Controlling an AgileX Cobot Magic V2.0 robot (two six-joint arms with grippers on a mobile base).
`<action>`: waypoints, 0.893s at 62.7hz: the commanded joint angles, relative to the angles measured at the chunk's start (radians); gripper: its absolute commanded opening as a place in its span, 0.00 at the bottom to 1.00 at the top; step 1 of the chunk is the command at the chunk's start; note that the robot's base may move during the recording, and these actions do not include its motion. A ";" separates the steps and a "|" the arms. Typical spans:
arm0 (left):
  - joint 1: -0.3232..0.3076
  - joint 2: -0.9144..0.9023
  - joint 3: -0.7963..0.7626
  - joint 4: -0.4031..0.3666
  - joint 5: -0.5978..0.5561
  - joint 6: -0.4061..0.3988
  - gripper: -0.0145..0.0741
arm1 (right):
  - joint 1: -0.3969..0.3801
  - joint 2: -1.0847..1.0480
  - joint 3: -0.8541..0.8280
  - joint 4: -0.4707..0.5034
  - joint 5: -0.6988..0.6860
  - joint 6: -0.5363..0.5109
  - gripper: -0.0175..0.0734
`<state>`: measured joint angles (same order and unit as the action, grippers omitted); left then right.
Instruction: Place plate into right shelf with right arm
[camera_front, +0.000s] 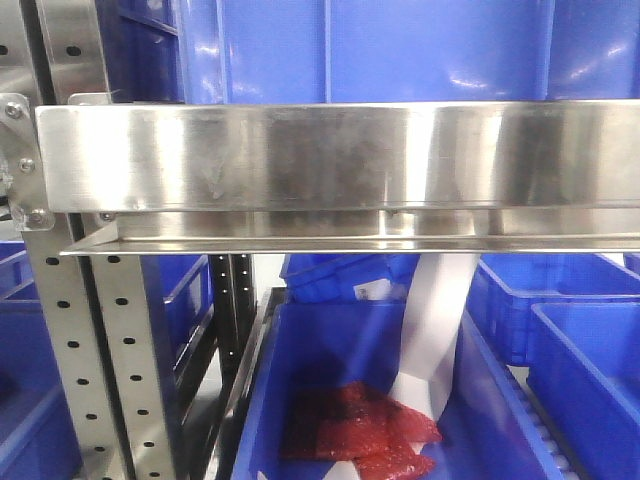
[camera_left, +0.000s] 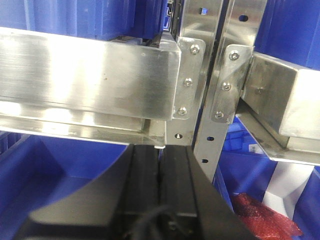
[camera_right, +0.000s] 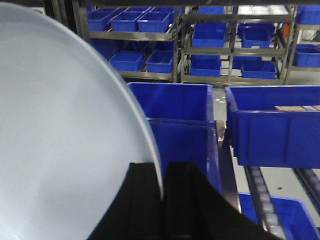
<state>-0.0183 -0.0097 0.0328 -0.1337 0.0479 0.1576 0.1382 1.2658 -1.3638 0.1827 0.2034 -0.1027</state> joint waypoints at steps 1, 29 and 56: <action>-0.002 -0.010 0.010 -0.008 -0.090 -0.007 0.02 | 0.021 0.046 -0.078 0.005 -0.126 -0.005 0.25; -0.002 -0.010 0.010 -0.008 -0.090 -0.007 0.02 | 0.071 0.182 -0.121 0.005 -0.077 -0.005 0.73; -0.002 -0.010 0.010 -0.008 -0.090 -0.007 0.02 | 0.068 0.080 -0.118 0.004 -0.188 -0.005 0.46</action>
<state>-0.0183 -0.0097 0.0328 -0.1337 0.0479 0.1576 0.2114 1.4179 -1.4417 0.1842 0.1065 -0.1027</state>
